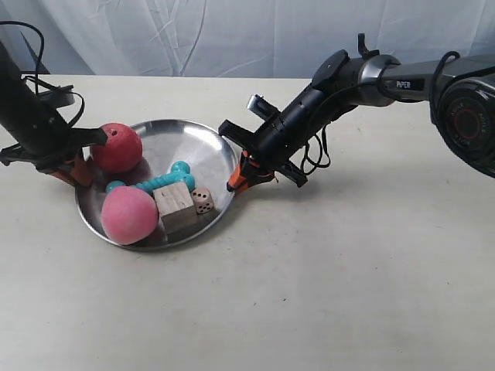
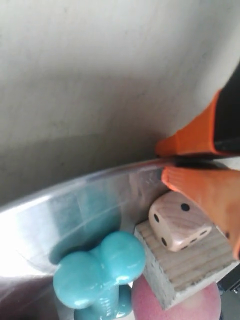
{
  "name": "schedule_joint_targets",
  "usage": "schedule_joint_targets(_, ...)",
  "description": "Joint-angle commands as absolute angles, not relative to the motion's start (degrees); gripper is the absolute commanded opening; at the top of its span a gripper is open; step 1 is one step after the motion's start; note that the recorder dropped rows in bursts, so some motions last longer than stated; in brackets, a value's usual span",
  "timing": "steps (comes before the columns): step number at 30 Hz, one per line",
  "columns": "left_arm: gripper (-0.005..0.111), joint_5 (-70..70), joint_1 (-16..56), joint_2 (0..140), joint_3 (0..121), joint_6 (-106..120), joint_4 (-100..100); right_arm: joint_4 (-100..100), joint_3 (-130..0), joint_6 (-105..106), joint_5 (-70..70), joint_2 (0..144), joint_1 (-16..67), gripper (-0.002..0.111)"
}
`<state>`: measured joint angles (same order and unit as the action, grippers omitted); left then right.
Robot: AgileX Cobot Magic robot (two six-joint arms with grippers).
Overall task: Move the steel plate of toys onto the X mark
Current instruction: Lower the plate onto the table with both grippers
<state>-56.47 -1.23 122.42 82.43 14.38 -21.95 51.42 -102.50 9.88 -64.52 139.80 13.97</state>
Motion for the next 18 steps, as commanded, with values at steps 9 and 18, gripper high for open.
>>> schedule_joint_targets(9,0.017,-58.06,0.18,122.8,82.83,17.16,-25.68,55.34,-103.32,10.62,-63.04,138.96,16.02,-0.001)
schedule_joint_targets(18,0.04,-58.13,0.18,122.8,82.83,16.92,-25.68,55.2,-103.32,10.92,-63.04,138.96,16.02,-0.001)
